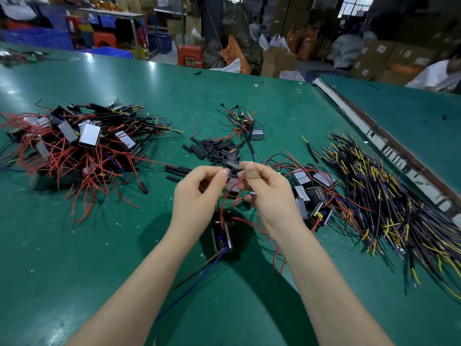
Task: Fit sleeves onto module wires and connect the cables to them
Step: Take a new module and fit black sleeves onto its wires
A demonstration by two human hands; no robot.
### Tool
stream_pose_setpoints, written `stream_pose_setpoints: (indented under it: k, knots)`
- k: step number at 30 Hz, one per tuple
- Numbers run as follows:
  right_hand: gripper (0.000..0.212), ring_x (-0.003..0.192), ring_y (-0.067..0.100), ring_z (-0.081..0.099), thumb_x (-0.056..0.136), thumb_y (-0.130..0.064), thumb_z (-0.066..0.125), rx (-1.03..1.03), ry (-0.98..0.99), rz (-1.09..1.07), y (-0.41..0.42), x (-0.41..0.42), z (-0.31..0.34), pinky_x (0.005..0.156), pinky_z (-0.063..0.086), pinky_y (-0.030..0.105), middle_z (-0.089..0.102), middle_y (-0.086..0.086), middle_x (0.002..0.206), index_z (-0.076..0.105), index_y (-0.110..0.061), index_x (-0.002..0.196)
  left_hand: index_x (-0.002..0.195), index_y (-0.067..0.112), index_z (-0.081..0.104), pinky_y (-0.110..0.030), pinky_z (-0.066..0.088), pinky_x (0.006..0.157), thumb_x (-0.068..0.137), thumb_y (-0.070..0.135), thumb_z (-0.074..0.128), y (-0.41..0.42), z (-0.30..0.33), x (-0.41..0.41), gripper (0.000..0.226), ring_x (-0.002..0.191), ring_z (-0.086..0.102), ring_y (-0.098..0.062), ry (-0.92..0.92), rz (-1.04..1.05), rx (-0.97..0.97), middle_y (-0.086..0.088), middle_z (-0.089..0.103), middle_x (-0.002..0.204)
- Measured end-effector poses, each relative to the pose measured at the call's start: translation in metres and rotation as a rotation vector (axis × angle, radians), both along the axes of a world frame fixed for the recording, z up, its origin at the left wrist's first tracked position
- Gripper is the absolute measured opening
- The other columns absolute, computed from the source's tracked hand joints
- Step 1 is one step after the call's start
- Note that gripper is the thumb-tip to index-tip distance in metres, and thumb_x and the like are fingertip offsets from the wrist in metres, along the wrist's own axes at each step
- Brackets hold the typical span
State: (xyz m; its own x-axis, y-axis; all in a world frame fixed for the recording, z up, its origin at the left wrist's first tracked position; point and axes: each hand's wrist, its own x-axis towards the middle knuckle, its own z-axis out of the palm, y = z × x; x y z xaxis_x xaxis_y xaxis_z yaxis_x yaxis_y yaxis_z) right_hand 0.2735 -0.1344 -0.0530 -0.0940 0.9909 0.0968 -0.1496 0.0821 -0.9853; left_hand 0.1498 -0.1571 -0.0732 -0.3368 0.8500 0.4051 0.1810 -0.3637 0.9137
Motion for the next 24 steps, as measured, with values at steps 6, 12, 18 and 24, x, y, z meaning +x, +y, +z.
stream_pose_setpoints:
  k: [6,12,18,24]
  knots:
    - [0.006,0.051,0.0,0.051,0.094,-0.016,0.059,0.056,0.052,-0.164,0.003,0.003,-0.002,0.052,0.044,0.014,0.062,-0.003,0.072,0.063,-0.02,0.093,0.085,0.018,0.066,-0.01,0.033,0.041,0.093,0.016,0.058,0.006,0.011,-0.024,0.011,0.047,0.048,0.002,-0.626,0.066,-0.163,0.013,0.06,0.055]
    - [0.006,0.049,0.002,0.047,0.094,-0.011,0.058,0.038,0.245,-0.269,0.004,0.006,-0.001,0.053,0.042,0.014,0.057,0.003,0.072,0.056,-0.016,0.093,0.088,0.017,0.064,-0.01,0.032,0.042,0.094,0.018,0.056,0.007,0.018,-0.04,0.009,0.046,0.049,0.001,-0.974,0.014,-0.128,0.01,0.059,0.057]
    - [0.006,0.054,0.005,0.047,0.093,-0.017,0.061,0.13,0.047,-0.266,0.003,0.006,-0.004,0.06,0.043,0.02,0.052,0.002,0.072,0.057,-0.021,0.094,0.088,0.018,0.064,-0.009,0.029,0.038,0.093,0.019,0.056,0.009,0.015,-0.044,0.01,0.042,0.045,0.002,-0.955,-0.043,-0.165,0.011,0.058,0.056]
    - [0.007,0.07,0.004,0.057,0.092,-0.024,0.063,0.309,-0.196,-0.195,0.001,0.001,-0.012,0.07,0.05,0.023,0.063,-0.01,0.08,0.059,-0.029,0.09,0.079,0.02,0.067,-0.011,0.034,0.044,0.09,0.015,0.06,0.011,0.006,-0.025,0.013,0.044,0.046,0.003,-0.425,-0.07,-0.309,0.013,0.059,0.054]
